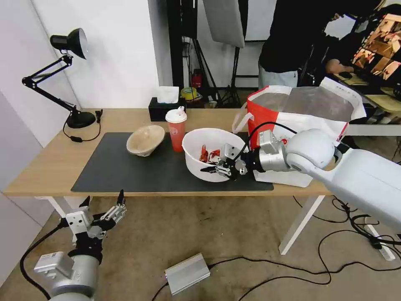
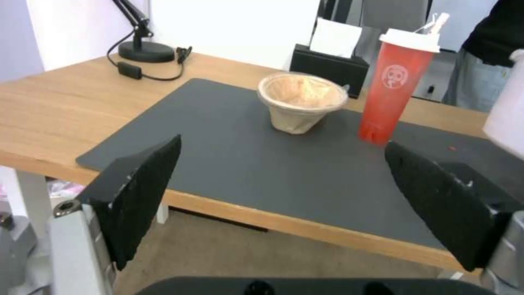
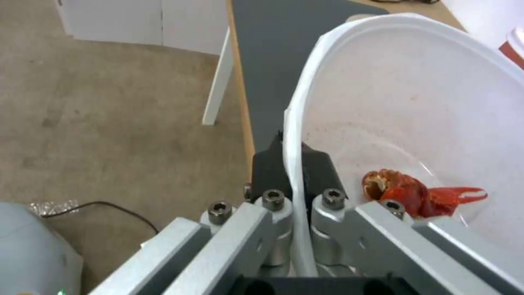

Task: Pick up the trash from the table and place it into the takeout bag.

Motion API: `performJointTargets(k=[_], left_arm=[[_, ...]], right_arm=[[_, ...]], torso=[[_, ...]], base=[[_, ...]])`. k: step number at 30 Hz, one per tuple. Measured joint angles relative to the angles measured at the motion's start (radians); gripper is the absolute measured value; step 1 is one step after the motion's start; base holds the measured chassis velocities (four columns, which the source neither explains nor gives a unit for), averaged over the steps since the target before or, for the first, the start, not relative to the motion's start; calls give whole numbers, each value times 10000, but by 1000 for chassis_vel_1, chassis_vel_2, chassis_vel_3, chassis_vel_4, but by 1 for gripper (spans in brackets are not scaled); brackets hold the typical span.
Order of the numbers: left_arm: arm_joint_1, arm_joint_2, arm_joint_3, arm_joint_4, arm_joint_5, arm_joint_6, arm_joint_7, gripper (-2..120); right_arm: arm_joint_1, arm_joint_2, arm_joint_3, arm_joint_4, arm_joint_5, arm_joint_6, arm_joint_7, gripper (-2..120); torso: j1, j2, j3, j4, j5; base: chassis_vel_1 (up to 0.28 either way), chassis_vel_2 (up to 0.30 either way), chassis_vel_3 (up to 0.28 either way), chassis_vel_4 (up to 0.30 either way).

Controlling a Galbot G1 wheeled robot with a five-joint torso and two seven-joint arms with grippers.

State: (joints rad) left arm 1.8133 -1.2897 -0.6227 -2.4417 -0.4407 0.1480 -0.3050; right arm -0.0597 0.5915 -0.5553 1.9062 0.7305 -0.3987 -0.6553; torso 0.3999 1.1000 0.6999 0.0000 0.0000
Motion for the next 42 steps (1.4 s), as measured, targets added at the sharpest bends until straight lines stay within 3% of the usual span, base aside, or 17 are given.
performJointTargets(k=[21, 42], left_arm=[[14, 1, 81, -41, 98, 0, -35, 100], [-56, 48, 126, 6, 97, 0, -78, 100]], right_arm=[[1181, -535, -36, 380, 647, -9, -32, 0], [3164, -238, -445, -512, 1420, -34, -71, 0]], torso=[[0, 0, 0, 0, 0], [0, 0, 0, 0, 0]], base=[[0, 0, 0, 0], [0, 0, 0, 0]])
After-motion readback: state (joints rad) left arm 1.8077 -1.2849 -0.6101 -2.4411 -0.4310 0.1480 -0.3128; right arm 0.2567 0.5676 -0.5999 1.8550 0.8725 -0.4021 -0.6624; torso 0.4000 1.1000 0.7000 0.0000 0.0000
